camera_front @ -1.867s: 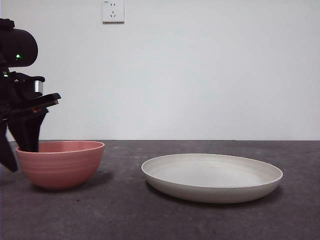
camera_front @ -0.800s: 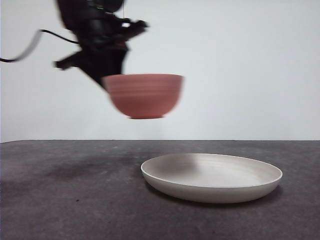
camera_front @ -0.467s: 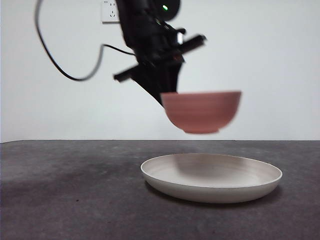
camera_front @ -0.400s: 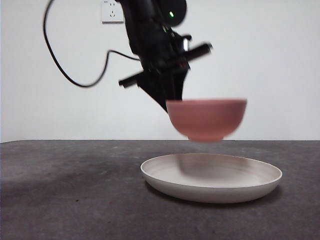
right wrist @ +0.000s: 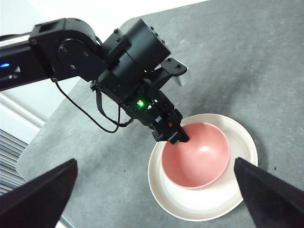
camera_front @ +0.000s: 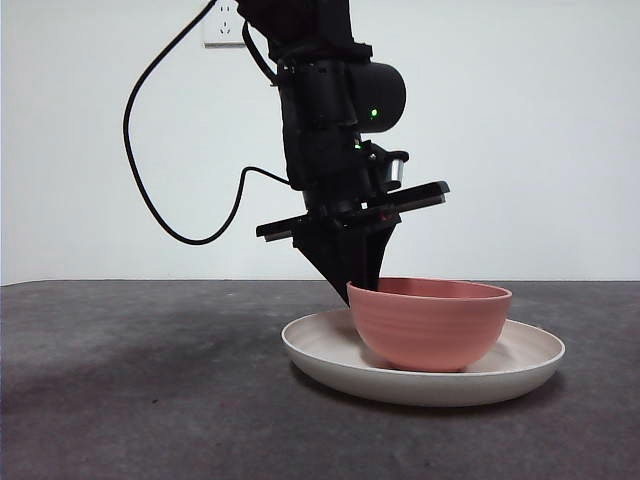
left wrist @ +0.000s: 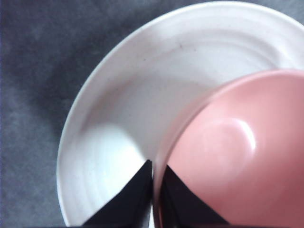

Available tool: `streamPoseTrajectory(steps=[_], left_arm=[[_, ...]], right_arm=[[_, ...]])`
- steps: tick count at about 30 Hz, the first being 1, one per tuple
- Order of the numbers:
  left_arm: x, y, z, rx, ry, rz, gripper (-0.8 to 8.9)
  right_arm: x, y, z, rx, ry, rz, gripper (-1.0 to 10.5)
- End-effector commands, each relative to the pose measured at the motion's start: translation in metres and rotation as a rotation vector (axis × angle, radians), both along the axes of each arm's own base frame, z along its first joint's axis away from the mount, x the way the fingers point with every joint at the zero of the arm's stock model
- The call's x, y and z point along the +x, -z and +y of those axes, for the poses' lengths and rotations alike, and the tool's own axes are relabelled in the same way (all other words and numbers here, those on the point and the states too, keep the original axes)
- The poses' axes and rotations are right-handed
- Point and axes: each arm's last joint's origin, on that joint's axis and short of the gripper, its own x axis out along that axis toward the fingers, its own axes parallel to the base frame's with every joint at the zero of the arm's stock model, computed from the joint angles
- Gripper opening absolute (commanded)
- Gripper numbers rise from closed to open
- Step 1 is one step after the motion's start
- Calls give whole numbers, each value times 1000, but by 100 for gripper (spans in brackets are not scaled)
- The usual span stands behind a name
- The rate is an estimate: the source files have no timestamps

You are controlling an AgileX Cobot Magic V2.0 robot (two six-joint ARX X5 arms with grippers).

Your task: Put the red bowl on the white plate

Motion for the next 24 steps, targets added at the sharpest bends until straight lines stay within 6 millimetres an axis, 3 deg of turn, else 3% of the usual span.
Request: streamPoseTrajectory(steps=[1, 4, 7, 10, 12, 15, 21, 24], left_arm=[[2, 1, -6, -8, 0, -16, 15], [1, 1, -5, 4, 1, -3, 50], [2, -1, -4, 1, -12, -2, 261], [3, -16, 2, -20, -21, -25, 395], [-2, -38, 8, -45, -12, -58, 478], [-20, -84, 24, -77, 46, -123, 509], [-77, -182, 73, -184, 95, -281, 540], [-115, -211, 106, -250, 120, -379, 540]], right_arm=[[0, -5, 0, -2, -5, -21, 548], [0, -5, 0, -1, -5, -20, 548], [0, -5, 0, 3, -3, -16, 548], [0, -5, 0, 4, -2, -15, 548], [0, -5, 0, 4, -2, -15, 547], [0, -5, 0, 4, -2, -15, 548], [0, -4, 0, 4, -3, -7, 548], [0, -4, 0, 4, -3, -1, 548]])
